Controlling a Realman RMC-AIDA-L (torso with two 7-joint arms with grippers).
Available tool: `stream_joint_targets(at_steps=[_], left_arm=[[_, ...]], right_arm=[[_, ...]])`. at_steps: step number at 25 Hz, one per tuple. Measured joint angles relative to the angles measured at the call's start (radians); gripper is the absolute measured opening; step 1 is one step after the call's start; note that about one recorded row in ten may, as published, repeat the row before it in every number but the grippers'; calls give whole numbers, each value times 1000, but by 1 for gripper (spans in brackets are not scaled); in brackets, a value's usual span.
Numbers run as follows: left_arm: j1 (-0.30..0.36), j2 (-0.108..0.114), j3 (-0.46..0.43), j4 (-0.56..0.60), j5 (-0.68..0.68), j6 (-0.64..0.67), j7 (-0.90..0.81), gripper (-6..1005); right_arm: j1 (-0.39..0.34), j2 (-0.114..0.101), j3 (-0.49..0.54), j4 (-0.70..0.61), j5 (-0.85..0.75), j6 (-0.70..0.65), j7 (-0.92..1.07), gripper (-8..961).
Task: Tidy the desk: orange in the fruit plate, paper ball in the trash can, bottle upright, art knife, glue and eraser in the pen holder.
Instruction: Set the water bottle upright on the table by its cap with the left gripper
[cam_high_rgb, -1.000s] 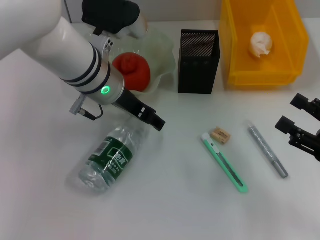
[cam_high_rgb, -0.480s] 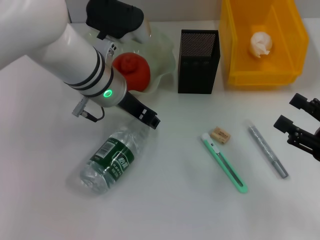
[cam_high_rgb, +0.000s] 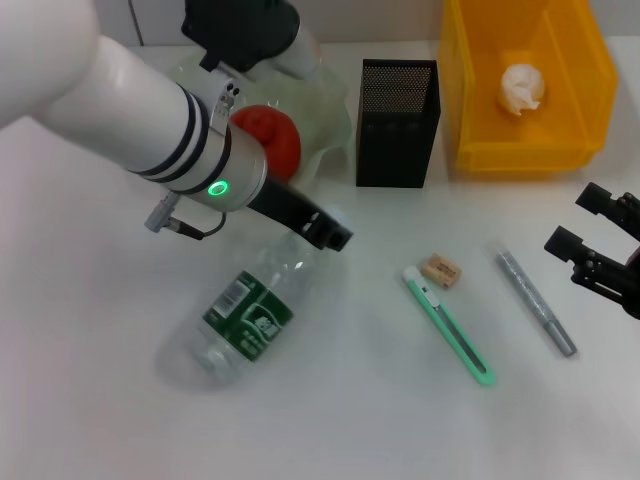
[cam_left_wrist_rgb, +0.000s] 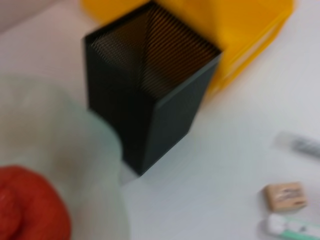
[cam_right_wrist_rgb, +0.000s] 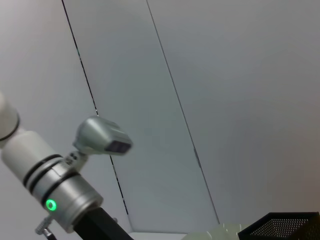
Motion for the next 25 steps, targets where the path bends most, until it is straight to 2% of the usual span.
stream_joint_targets(at_steps=[7,13,15,16,20,23,24,25], left_arm=[[172,3,-68,179,-143,-23,167,434],[310,4,-131,255,-305,-52,359,441],[310,4,-131,255,-305,-52,359,443],[345,4,-153,255,-379,-54,442,444],[389,5,-185,251,-474,-55,563,448],[389,5,-185,251,-474,-55,563,452],[420,5,-202,233,-555,-61,681,453],[420,5,-202,233,-555,-61,681,454]], right_arm=[[6,2,0,0,5,0,0,846],[17,4,0,5,7,-2,0,846],[19,4,0,8,8,-1,0,846],[23,5,3,11,8,0,0,846],[32,6,12,27,9,1,0,846],[41,5,15,35,9,3,0,846],[44,5,16,37,9,4,0,846],[46,5,17,39,9,4,0,846]])
